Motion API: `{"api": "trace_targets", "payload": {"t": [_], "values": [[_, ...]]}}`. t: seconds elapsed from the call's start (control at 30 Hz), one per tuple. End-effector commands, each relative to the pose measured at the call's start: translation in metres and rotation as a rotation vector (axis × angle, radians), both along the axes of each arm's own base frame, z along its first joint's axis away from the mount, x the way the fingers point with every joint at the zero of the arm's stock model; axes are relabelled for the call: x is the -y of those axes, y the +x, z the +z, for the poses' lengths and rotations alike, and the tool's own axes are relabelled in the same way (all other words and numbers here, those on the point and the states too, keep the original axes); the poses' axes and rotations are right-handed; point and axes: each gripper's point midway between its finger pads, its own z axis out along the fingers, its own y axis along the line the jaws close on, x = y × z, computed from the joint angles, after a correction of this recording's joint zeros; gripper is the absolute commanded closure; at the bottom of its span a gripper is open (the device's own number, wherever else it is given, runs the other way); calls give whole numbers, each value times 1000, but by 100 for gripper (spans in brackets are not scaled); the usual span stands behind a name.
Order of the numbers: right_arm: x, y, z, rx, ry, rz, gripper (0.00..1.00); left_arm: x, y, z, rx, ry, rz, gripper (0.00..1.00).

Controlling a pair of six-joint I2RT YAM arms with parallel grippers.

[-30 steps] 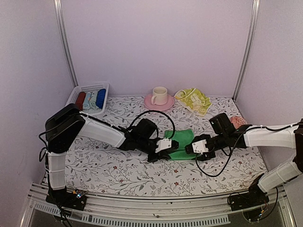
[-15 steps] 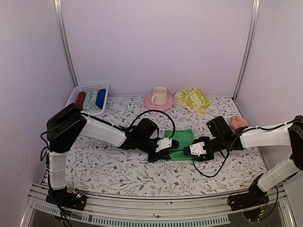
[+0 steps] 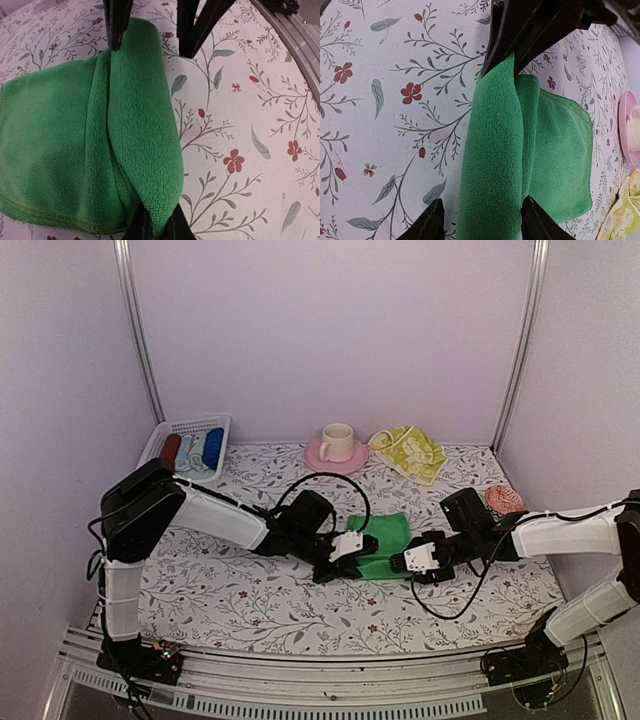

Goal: Roll the towels
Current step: Roll the towel at the center of the board.

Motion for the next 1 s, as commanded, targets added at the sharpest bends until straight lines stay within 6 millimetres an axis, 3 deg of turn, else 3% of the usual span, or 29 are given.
{"api": "trace_targets", "payload": {"t": [0.0, 0.43, 0.6, 0.8, 0.87, 0.97], "values": [[-1, -4, -9, -41, -21, 4, 47, -7, 6, -14, -33, 36, 26, 97], [-4, 6, -27, -68, -66, -57, 53, -9, 5, -16, -51, 38, 22, 96], [-4, 15, -29, -60, -81, -99, 62, -11, 2, -17, -62, 41, 15, 95], [-1, 10, -42, -134, -128, -99, 79, -13, 4, -15, -64, 43, 23, 92], [-1, 7, -46, -165, -146, -99, 80, -14, 6, -13, -57, 38, 30, 88], [-3, 4, -44, -210, -148, -97, 85, -16, 9, -5, -25, 19, 44, 73]]}}
